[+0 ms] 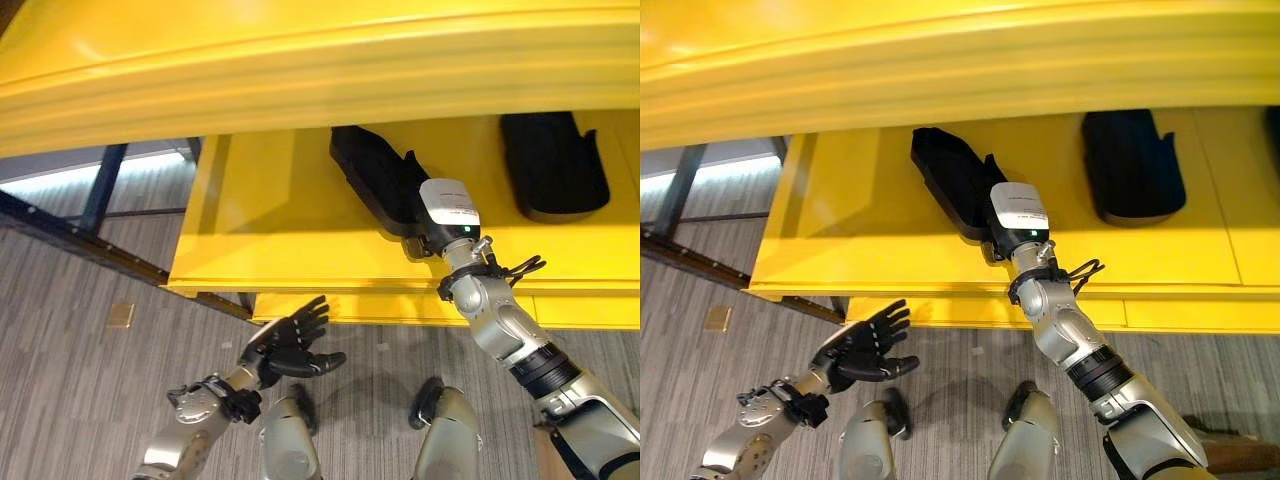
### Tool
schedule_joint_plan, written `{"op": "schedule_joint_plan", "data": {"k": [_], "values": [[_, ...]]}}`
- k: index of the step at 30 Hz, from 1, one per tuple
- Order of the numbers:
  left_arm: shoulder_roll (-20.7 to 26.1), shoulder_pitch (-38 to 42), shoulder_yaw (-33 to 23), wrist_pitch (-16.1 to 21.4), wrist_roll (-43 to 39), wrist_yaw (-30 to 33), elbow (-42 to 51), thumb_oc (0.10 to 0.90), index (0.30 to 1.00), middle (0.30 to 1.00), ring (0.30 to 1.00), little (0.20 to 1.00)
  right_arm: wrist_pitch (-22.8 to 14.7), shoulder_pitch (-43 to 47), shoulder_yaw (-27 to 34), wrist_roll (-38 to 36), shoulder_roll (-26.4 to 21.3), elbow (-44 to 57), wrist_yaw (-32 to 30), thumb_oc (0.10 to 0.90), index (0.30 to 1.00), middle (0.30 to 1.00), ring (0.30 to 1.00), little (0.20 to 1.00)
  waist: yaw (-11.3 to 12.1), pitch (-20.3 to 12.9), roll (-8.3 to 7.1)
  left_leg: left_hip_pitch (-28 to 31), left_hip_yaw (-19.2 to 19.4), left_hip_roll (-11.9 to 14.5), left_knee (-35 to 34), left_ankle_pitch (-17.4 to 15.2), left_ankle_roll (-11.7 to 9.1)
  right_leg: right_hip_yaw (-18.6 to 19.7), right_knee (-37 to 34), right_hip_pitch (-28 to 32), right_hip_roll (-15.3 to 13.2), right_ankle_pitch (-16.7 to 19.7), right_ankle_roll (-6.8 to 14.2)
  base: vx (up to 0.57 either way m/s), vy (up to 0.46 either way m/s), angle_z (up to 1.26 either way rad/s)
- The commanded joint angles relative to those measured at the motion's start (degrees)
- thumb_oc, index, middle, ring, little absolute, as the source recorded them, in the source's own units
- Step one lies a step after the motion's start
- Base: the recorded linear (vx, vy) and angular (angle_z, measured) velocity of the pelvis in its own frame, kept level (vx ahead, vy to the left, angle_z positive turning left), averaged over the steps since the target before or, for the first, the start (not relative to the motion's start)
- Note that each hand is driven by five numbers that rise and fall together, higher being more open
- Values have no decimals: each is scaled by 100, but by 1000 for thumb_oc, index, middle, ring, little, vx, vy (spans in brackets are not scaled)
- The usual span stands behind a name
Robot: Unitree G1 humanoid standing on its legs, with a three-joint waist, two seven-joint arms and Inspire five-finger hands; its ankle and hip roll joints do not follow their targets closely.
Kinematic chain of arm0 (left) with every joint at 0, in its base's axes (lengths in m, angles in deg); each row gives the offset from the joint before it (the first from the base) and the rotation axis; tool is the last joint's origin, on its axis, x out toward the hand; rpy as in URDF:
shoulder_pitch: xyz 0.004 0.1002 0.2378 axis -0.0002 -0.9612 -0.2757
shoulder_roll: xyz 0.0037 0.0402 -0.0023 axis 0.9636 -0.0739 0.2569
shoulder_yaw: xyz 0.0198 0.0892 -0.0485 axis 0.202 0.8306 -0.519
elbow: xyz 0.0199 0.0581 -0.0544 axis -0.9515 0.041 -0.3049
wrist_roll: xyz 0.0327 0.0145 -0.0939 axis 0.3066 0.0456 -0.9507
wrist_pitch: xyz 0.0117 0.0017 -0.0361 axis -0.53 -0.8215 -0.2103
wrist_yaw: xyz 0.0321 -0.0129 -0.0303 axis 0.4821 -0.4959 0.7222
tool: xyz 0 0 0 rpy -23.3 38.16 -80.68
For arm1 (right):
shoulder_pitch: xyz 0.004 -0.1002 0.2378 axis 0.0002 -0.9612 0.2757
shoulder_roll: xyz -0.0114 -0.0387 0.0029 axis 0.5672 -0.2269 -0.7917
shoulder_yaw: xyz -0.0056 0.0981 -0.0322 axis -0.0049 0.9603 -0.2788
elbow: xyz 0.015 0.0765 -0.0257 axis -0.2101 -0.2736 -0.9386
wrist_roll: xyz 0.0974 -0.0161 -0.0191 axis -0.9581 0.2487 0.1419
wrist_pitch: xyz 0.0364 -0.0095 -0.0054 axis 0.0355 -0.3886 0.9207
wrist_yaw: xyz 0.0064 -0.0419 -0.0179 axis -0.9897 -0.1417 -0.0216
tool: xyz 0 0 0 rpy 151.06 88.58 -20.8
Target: Move parts from the plastic box to the shelf.
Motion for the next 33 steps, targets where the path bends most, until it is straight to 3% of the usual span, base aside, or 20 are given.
{"op": "schedule_joint_plan", "data": {"k": [1,5,9,16,30,31,33], "values": [[49,105,-167,345,104,-135,764,900,1000,1000,1000,1000,-69,656,238,-251,-137,318,-150,400,300,300,300,300,4,-71,0,276,231,86,230,-372,65,67,56,-8,-328,-256,573,3,211,-24],[202,417,45,206,-208,122,796,900,1000,1000,1000,1000,-57,688,464,-253,-165,277,-215,400,300,300,300,300,-79,119,119,-58,289,-83,761,-878,208,242,269,-181,-504,-226,763,0,155,-8],[220,658,29,332,-343,307,803,900,1000,1000,1000,1000,-71,627,686,9,-110,400,-220,400,300,300,300,300,-142,318,202,-437,202,-175,1176,-1062,250,368,271,-238,-476,-210,840,-62,118,-1],[185,799,-73,311,-371,363,963,900,1000,1000,1000,1000,10,536,897,76,-212,657,-267,400,300,300,300,300,-156,563,230,-896,74,-207,1604,-1217,227,494,359,-378,-350,-271,809,-83,35,-4],[202,860,-90,241,-395,560,1149,900,1000,1000,1000,1000,179,1026,989,-47,-171,474,-266,400,300,300,300,300,-4,571,247,-1479,-86,-160,2071,-1357,168,522,555,-696,-283,-346,754,-46,19,-8],[217,912,-88,212,-473,616,1132,900,1000,1000,1000,1000,261,1173,952,-11,-153,426,-144,400,300,300,300,300,28,571,243,-1593,-75,-176,2075,-1266,243,505,523,-777,-252,-251,663,-82,27,-10],[218,928,-78,185,-460,587,1121,900,1000,1000,1000,1000,302,1275,949,-10,-157,399,-36,400,300,300,300,300,54,571,234,-1569,-142,-192,2153,-1402,183,526,577,-718,-254,-363,733,-8,24,-9]]}}
